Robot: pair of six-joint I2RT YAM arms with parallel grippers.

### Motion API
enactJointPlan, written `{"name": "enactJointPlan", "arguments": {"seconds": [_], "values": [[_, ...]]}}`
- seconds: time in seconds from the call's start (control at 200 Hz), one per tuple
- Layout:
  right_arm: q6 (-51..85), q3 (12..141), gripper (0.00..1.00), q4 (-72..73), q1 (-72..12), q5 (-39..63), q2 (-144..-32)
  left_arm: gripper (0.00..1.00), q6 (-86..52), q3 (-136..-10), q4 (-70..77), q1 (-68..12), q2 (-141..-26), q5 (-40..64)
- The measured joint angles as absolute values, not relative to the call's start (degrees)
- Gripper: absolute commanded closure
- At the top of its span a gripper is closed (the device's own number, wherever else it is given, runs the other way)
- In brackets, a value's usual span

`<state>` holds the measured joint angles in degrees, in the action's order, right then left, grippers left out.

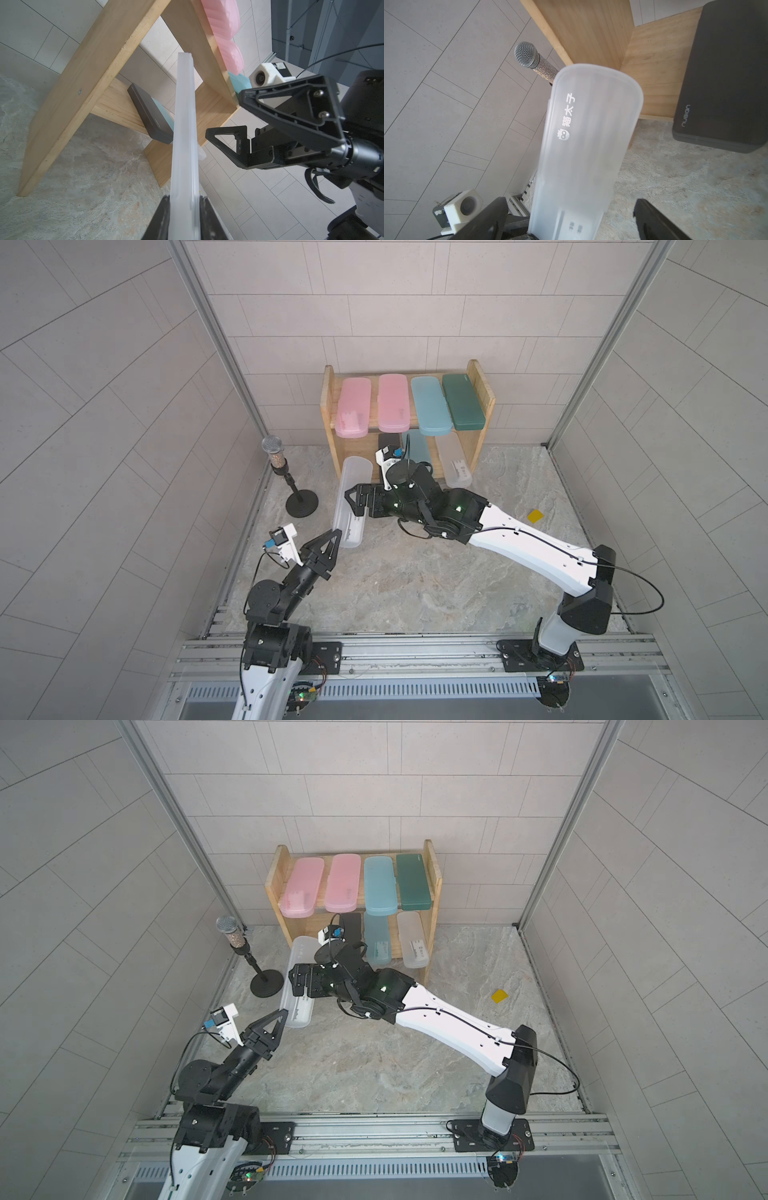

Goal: Remove the pencil cases from the shelf
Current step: Place the pencil case at the center of the board.

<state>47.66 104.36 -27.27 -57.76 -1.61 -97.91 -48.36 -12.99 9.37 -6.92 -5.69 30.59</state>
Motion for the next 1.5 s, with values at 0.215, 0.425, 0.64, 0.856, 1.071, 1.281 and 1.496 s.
{"name": "enactJointPlan", "arguments": {"seconds": [0.215, 0.425, 0.64, 0.856, 1.071, 1.281, 1.496], "values": [[47.7, 107.3, 0.00, -28.6, -57.8, -2.1, -100.6, 1.00, -48.3, -13.0, 9.2, -6.9, -5.0, 30.4], [48.1, 108.0, 0.00, -30.1, -57.9, -2.2, -102.7, 1.00, -47.9, -13.0, 9.1, -6.9, -4.4, 30.4], [48.6, 110.2, 0.00, -30.6, -57.9, -1.8, -104.9, 1.00, -47.6, -13.0, 8.8, -6.9, -4.3, 30.4], [48.9, 111.7, 0.00, -30.9, -58.1, -1.5, -106.2, 1.00, -47.5, -13.0, 8.4, -6.9, -4.1, 30.4], [49.9, 111.8, 0.08, -31.2, -58.1, -1.5, -106.8, 1.00, -47.5, -13.0, 8.2, -6.9, -4.1, 30.4], [50.6, 111.8, 0.06, -31.3, -58.1, -1.5, -107.3, 1.00, -47.5, -13.0, 8.0, -6.9, -4.1, 30.4], [51.7, 111.8, 0.19, -31.3, -58.1, -1.1, -107.7, 1.00, -47.5, -12.9, 7.7, -6.9, -4.1, 30.5]]}}
